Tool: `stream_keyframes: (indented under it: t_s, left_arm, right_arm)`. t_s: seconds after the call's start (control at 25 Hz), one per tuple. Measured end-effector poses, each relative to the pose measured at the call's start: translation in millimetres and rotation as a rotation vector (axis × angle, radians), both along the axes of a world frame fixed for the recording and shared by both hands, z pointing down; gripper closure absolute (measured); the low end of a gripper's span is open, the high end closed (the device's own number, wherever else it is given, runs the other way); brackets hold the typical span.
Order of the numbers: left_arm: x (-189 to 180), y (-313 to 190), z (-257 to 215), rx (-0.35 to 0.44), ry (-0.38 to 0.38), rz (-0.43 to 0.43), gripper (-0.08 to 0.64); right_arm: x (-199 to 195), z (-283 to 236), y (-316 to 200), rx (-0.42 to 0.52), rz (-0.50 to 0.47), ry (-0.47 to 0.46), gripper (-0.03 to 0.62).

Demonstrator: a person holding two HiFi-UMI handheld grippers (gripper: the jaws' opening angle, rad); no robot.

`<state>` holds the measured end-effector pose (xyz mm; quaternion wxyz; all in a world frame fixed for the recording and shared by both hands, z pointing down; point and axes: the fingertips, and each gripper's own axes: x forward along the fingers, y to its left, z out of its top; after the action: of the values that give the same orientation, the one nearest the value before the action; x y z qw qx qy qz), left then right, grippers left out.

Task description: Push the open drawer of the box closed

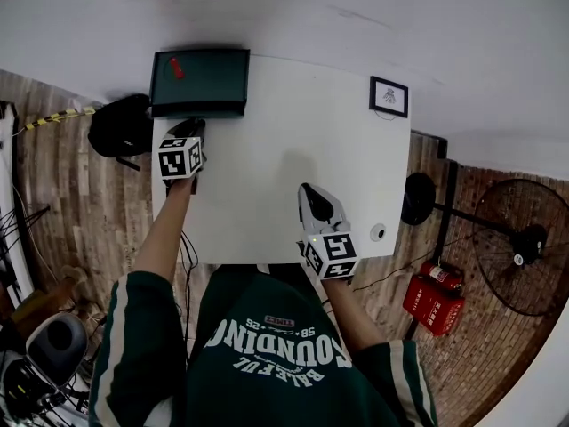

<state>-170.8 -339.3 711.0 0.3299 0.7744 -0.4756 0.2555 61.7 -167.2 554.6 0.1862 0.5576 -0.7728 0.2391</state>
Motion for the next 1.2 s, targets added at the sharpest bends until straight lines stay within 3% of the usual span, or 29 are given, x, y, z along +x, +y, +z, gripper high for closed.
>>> stream_keyframes:
  t_s: [0.92, 1.2]
  left_arm:
    - [6, -29, 4, -0.018, 0.047, 0.008, 0.431]
    - [4, 4, -42, 0.083, 0.072, 0.042, 0.433]
  right_arm:
    - [9, 2, 9, 0.0, 0.029, -0.01, 0.591]
    - [2, -9, 8, 0.038, -0.004, -0.022, 0.591]
